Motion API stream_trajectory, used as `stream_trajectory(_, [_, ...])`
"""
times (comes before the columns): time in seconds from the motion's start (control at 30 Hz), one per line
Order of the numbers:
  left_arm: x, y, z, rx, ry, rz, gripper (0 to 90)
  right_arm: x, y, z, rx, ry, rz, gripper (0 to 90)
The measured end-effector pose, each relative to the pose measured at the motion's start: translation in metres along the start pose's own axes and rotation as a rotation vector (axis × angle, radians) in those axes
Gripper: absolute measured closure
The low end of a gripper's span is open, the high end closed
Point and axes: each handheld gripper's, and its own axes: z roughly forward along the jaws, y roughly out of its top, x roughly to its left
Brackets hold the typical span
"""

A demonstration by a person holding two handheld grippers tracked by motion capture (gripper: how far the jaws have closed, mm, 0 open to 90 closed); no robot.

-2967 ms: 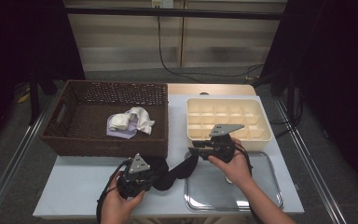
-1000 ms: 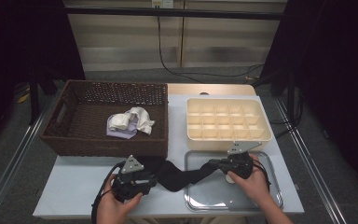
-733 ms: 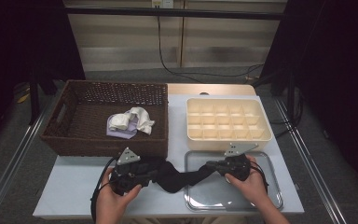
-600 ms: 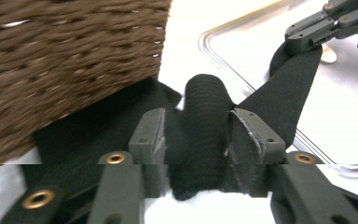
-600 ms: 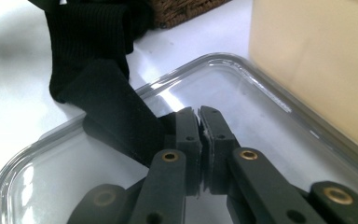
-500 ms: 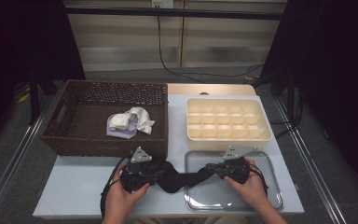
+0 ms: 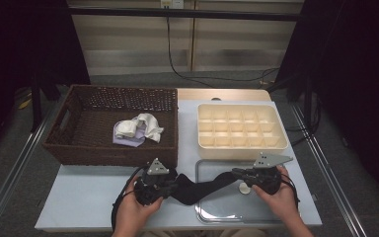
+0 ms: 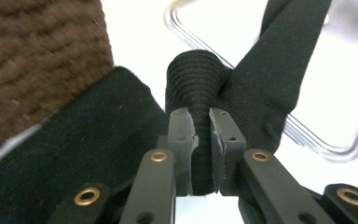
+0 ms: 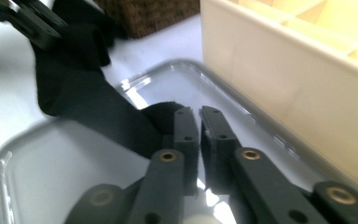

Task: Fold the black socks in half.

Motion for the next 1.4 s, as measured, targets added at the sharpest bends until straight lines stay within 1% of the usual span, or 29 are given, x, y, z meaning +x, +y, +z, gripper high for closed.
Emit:
stream_trajectory(0.03, [-0.001, 0.000, 0.002, 0.009, -0.004, 0.006, 79.8, 0.000, -0.001, 0.001, -0.005, -0.013, -0.002, 79.5])
stream_trajectory(0.1, [-0.004, -0.001, 0.005, 0.016, -0.008, 0.016, 79.7, 0.001, 0.001, 0.004, -0.008, -0.007, -0.017, 73.3])
stream_trajectory(0.17, [-0.005, -0.001, 0.006, 0.024, -0.011, 0.020, 79.7, 0.003, 0.005, 0.007, -0.019, 0.007, -0.019, 67.6])
stream_trajectory(0.2, [-0.005, -0.002, 0.006, 0.026, -0.014, 0.019, 79.7, 0.004, 0.007, 0.010, -0.011, 0.021, -0.021, 64.2])
stream_trajectory(0.23, [-0.005, -0.002, 0.006, 0.028, -0.024, 0.014, 79.8, 0.005, 0.009, 0.013, -0.009, 0.022, -0.022, 62.6])
stream_trajectory(0.27, [-0.005, -0.003, 0.006, 0.028, -0.023, 0.011, 79.8, 0.005, 0.010, 0.016, 0.001, 0.019, -0.024, 62.2])
stream_trajectory(0.33, [-0.006, -0.004, 0.007, 0.033, -0.023, 0.017, 79.8, 0.004, 0.010, 0.024, 0.022, 0.033, 0.002, 60.4])
stream_trajectory(0.37, [-0.006, -0.005, 0.007, 0.035, -0.025, 0.022, 79.8, 0.002, 0.009, 0.028, 0.030, 0.029, 0.020, 60.3])
stream_trajectory(0.43, [-0.007, -0.005, 0.008, 0.031, -0.020, 0.019, 79.8, -0.003, 0.006, 0.037, 0.055, 0.042, 0.053, 60.0])
stream_trajectory(0.47, [-0.007, -0.006, 0.007, 0.030, -0.022, 0.017, 79.7, -0.005, 0.003, 0.041, 0.071, 0.041, 0.060, 62.1])
stream_trajectory(0.5, [-0.007, -0.006, 0.007, 0.029, -0.025, 0.016, 79.8, -0.006, 0.000, 0.044, 0.103, 0.031, 0.058, 63.5])
stream_trajectory(0.53, [-0.007, -0.006, 0.007, 0.027, -0.021, 0.014, 79.8, -0.006, -0.002, 0.045, 0.097, 0.029, 0.053, 65.0])
stream_trajectory(0.6, [-0.005, -0.007, 0.007, 0.014, -0.028, 0.000, 79.7, -0.008, -0.002, 0.042, 0.112, 0.053, 0.071, 75.1])
stream_trajectory(0.63, [-0.004, -0.008, 0.007, 0.014, -0.027, -0.003, 79.6, -0.009, -0.003, 0.041, 0.119, 0.058, 0.067, 83.4])
stream_trajectory(0.67, [-0.003, -0.008, 0.006, 0.008, -0.027, -0.011, 79.4, -0.008, -0.004, 0.040, 0.130, 0.078, 0.068, 88.3])
stream_trajectory(0.7, [-0.002, -0.008, 0.005, 0.010, -0.026, -0.012, 79.2, -0.008, -0.004, 0.038, 0.133, 0.089, 0.067, 88.8])
stream_trajectory(0.77, [-0.002, -0.008, 0.004, 0.012, -0.028, -0.016, 78.7, -0.006, -0.002, 0.035, 0.142, 0.063, 0.041, 89.0])
stream_trajectory(0.8, [-0.001, -0.008, 0.004, 0.016, -0.027, -0.017, 78.7, -0.006, -0.001, 0.032, 0.126, 0.053, 0.037, 89.0])
stream_trajectory(0.87, [-0.001, -0.008, 0.004, 0.013, -0.034, -0.028, 78.1, -0.006, 0.002, 0.025, 0.068, 0.035, 0.037, 89.0])
stream_trajectory(0.93, [0.000, -0.009, 0.004, 0.010, -0.045, -0.032, 76.2, -0.009, 0.004, 0.016, 0.013, -0.001, 0.024, 89.0])
stream_trajectory(0.97, [-0.001, -0.009, 0.004, 0.004, -0.050, -0.039, 74.3, -0.010, 0.005, 0.011, -0.003, -0.016, 0.019, 89.0])
stream_trajectory(1.0, [-0.001, -0.009, 0.004, -0.003, -0.048, -0.035, 71.5, -0.012, 0.004, 0.008, -0.009, -0.035, 0.017, 89.0])
stream_trajectory(1.07, [-0.002, -0.008, 0.003, -0.008, -0.041, -0.036, 66.4, -0.014, 0.001, 0.005, 0.005, -0.044, 0.005, 88.9])
stream_trajectory(1.13, [-0.001, -0.007, 0.001, -0.024, -0.034, -0.045, 62.8, -0.016, -0.003, 0.005, 0.018, -0.038, 0.011, 88.8])
stream_trajectory(1.17, [0.000, -0.006, -0.001, -0.033, -0.021, -0.045, 61.5, -0.016, -0.005, 0.007, 0.031, -0.034, 0.011, 88.7])
stream_trajectory(1.2, [0.002, -0.006, -0.003, -0.046, -0.021, -0.057, 59.5, -0.017, -0.006, 0.008, 0.035, -0.031, 0.010, 88.7])
stream_trajectory(1.3, [0.006, -0.006, -0.008, -0.070, -0.017, -0.085, 59.6, -0.016, -0.007, 0.009, 0.051, -0.034, 0.000, 88.5])
stream_trajectory(1.33, [0.007, -0.006, -0.009, -0.067, -0.009, -0.086, 60.1, -0.016, -0.007, 0.009, 0.055, -0.039, -0.006, 88.4])
stream_trajectory(1.4, [0.009, -0.006, -0.011, -0.085, -0.016, -0.109, 60.3, -0.015, -0.008, 0.009, 0.062, -0.033, -0.007, 88.4])
